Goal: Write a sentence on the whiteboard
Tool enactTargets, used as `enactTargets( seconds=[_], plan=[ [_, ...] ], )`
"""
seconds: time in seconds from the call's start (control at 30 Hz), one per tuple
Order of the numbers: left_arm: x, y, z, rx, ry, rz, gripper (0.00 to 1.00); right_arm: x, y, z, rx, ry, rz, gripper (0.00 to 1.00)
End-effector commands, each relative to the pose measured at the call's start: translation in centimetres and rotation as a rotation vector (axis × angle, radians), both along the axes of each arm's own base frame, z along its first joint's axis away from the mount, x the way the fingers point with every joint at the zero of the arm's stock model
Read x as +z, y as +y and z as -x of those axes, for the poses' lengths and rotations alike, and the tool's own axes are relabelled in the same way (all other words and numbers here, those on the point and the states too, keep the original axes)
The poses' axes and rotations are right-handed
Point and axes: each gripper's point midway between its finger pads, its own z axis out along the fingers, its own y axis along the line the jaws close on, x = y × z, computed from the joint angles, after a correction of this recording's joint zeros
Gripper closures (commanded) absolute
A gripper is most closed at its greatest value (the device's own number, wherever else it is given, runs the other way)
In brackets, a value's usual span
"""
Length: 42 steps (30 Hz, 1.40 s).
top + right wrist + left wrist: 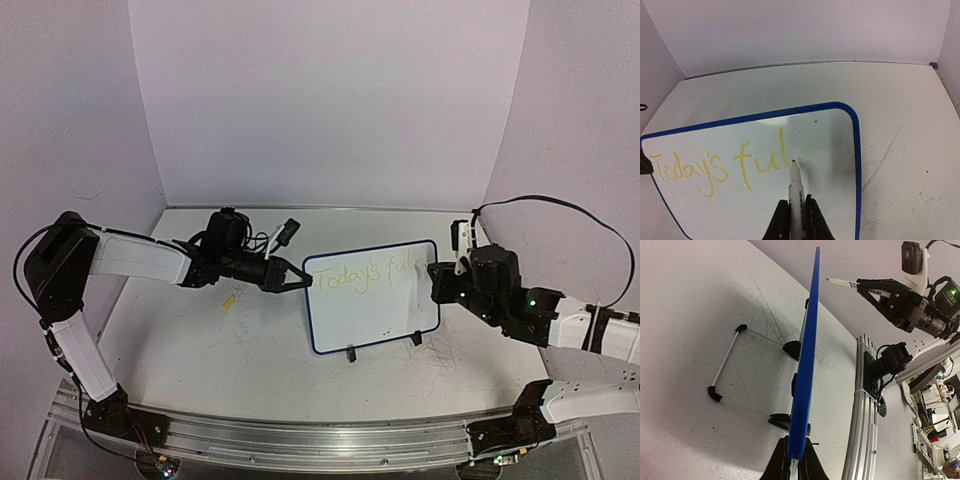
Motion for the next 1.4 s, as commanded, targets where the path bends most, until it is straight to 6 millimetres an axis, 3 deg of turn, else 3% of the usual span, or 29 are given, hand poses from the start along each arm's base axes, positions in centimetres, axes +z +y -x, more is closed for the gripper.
enactTargets(
  seconds=[0.0,0.23,0.5,1.07,1.37],
  plan=[
    [0.9,0.0,-0.6,0.01,-0.019,-0.002,1.0,2.5,0.9,-1.4,-0.003,-0.054,-0.057,1.0],
    [0.9,0.0,-0.6,0.01,-0.021,-0.003,1.0,3.9,0.9,-2.7,-0.025,-0.096,-0.063,1.0],
    [0.9,0.0,-0.5,0.008,-0.018,-0.002,1.0,4.3,0.2,-3.0,-0.043,-0.107,-0.062,1.0],
    [1.0,0.0,-0.5,0.006,-0.019,-0.001,1.0,1.7,-0.2,-3.0,-0.046,-0.055,-0.016,1.0],
    [0.9,-0.1,-0.6,0.007,-0.018,-0.001,1.0,-1.0,-0.4,-1.8,-0.017,0.016,0.016,1.0]
  ],
)
